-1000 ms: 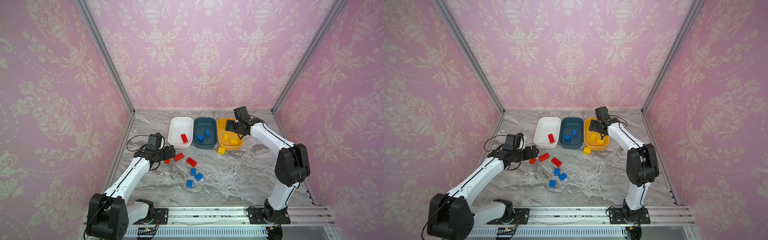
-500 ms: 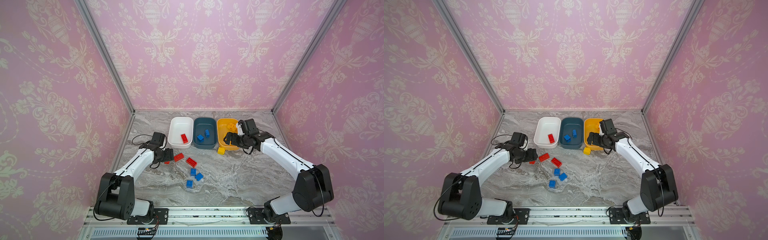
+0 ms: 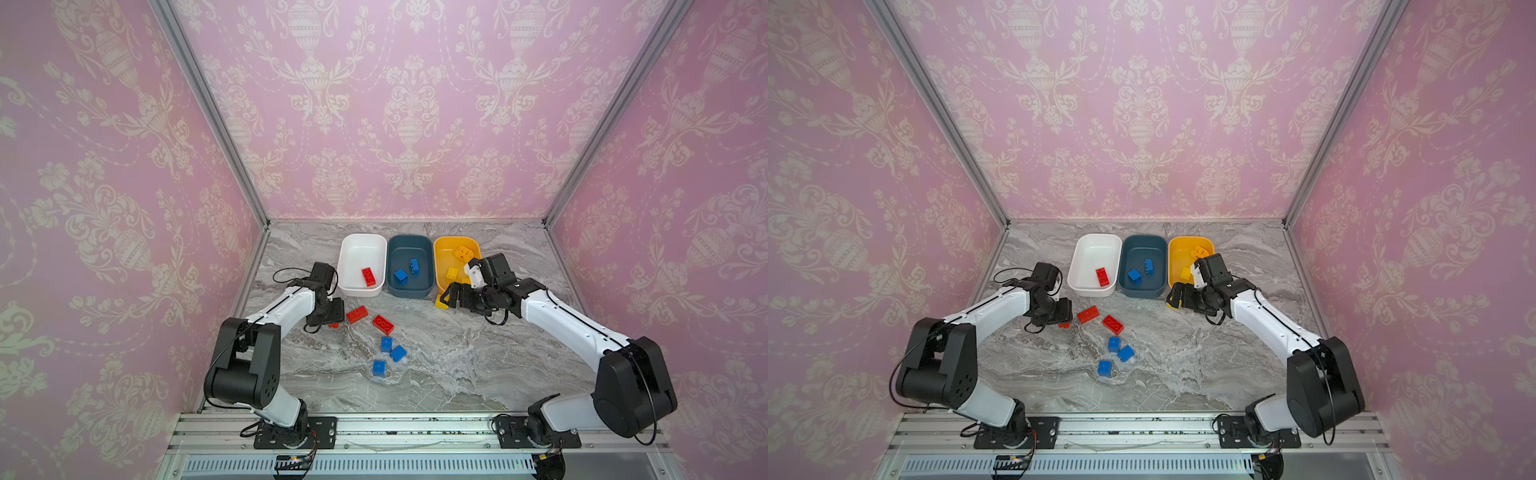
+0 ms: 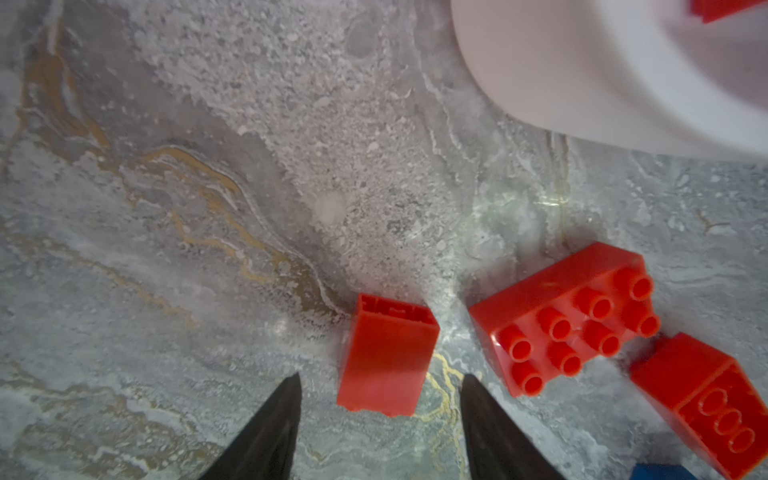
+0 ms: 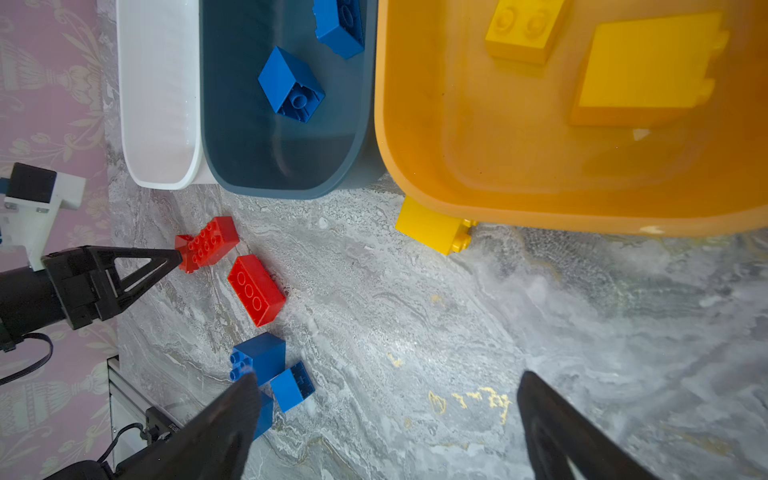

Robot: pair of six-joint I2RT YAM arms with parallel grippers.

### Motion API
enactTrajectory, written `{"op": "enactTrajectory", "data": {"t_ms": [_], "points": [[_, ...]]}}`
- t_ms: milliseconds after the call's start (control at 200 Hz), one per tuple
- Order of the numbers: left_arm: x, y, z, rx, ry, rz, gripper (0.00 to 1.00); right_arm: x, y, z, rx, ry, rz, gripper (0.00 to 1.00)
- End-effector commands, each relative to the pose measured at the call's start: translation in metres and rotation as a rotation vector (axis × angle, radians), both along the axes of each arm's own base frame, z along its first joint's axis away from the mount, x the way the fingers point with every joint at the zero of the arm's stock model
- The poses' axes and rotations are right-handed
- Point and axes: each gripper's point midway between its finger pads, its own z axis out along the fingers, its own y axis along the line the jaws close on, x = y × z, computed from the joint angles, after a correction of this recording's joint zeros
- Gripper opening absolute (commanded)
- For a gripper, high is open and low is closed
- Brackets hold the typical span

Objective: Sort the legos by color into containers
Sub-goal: 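Lower the left gripper onto a tall red brick while the right gripper withdraws, then close the left gripper on the tall red brick and lift it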

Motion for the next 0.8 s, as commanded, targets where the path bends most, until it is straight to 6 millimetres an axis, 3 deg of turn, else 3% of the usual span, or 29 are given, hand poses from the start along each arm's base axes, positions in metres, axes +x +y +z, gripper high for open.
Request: {"op": "enactTrajectory", "data": {"t_ms": [0, 796], "points": [[0.009, 0.006, 0.002, 0.034, -0.011, -0.008, 0.62, 0.001, 0.008, 0.012, 0.037, -0.026, 0.014, 0.98], [0.009, 0.000, -0.019, 0.027, 0.049, -0.023, 0.44, -0.002, 0.011, 0.008, 0.057, -0.016, 0.014, 1.00]]}}
